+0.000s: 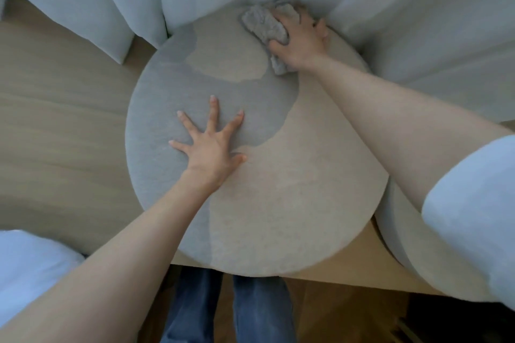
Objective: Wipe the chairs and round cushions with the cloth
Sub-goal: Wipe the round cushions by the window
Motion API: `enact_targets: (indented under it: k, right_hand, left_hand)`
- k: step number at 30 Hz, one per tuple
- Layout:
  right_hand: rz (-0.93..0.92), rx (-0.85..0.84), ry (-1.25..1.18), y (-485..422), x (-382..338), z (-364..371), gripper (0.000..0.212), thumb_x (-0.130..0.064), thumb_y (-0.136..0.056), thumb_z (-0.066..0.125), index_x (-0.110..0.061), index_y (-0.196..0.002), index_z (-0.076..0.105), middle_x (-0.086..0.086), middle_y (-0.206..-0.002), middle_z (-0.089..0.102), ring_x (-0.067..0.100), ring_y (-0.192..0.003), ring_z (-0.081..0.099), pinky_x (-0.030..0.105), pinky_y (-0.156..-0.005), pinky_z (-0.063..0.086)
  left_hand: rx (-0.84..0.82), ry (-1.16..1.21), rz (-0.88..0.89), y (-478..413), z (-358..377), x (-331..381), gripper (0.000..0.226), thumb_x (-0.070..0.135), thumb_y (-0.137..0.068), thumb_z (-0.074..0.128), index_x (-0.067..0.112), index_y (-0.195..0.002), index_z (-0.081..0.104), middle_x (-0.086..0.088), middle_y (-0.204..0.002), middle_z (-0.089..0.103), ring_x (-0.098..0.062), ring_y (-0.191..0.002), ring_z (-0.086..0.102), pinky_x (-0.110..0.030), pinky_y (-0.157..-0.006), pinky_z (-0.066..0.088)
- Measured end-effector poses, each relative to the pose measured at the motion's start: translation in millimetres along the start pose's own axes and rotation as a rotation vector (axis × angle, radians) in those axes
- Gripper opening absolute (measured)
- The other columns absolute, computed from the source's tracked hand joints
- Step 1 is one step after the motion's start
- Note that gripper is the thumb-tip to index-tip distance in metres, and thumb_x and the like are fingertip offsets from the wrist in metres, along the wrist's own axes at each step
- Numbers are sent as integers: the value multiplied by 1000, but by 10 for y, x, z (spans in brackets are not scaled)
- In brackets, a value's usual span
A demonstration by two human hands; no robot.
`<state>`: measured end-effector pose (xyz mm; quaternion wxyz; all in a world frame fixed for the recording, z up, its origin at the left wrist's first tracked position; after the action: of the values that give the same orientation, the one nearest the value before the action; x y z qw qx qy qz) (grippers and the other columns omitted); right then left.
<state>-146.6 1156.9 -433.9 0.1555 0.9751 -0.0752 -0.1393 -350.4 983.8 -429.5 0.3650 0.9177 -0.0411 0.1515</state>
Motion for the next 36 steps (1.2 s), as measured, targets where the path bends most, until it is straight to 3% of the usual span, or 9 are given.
enact_targets:
  k: [6,9,12,17,20,25,31,33,36]
  right_hand:
    - [-84,76,-220,543,87,26,53,-33,-76,65,-25,-127,61,18,-130,50,38,-119,47,33,-97,38]
    - [-97,26,-366,1501,218,278,48,-17,-71,75,-15,-118,67,19,-128,50,37,-120,48,29,-99,34]
    - [-79,-31,-420,2562,387,621,38,-20,-66,71,-14,-104,69,13,-122,50,29,-115,45,21,-94,29]
    - [-62,-103,-433,3768,617,1059,37,-17,-65,75,-23,-99,61,1,-125,38,21,-117,38,9,-105,20]
    - [-31,-147,-453,4002,698,1051,32,-19,-68,73,-21,-100,68,-5,-123,39,20,-119,42,19,-102,31]
    - [-11,70,-482,3519,521,358,45,-31,-71,61,-33,-116,62,0,-110,46,23,-102,53,26,-86,44]
    - [-31,354,-486,2024,170,-311,50,-25,-76,62,-24,-126,60,5,-111,51,31,-107,50,37,-96,40]
    - [-41,418,-468,1510,-8,-488,48,-22,-77,61,-20,-125,61,10,-115,55,32,-108,52,37,-96,38]
    - [-72,394,-339,855,-314,-626,51,-31,-80,54,-29,-131,55,11,-124,52,33,-113,47,38,-95,37]
  left_hand:
    - [-15,-14,5,7,-5,17,84,44,-86,64,51,-147,7,8,-155,-30,-52,-134,-29,-82,-97,7]
    - [-8,-17,-2,19,1,16,84,45,-85,65,51,-147,8,9,-155,-29,-52,-135,-28,-83,-96,7]
    - [-4,-7,-4,32,1,18,82,46,-85,65,52,-146,11,11,-156,-27,-50,-136,-27,-82,-97,6]
    - [-5,-19,6,56,-8,20,82,46,-85,65,52,-146,11,12,-156,-27,-49,-137,-27,-81,-98,7]
    - [-14,-17,11,63,-2,15,83,46,-85,65,53,-146,9,12,-156,-28,-48,-137,-27,-81,-99,6]
    - [-8,-14,14,63,-6,13,83,46,-85,65,53,-146,9,11,-156,-27,-47,-138,-26,-80,-100,6]
    - [17,-49,37,64,-37,-5,81,50,-85,63,51,-147,10,12,-158,-21,-47,-140,-21,-78,-101,12]
    - [62,-65,64,77,-109,-25,74,48,-87,61,47,-147,17,9,-160,-10,-47,-142,-9,-72,-104,20]
    - [255,-50,121,125,-386,-153,62,39,-90,59,34,-146,33,-2,-159,15,-40,-139,21,-55,-106,33]
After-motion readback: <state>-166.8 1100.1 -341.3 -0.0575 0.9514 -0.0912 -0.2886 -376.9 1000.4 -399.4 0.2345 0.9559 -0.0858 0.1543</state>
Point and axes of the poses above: each hand's wrist, its own y-axis away from the middle knuckle, its own z-axis out of the palm, x = y × z, the point moved 9 cm from there along -y, towards the middle knuckle
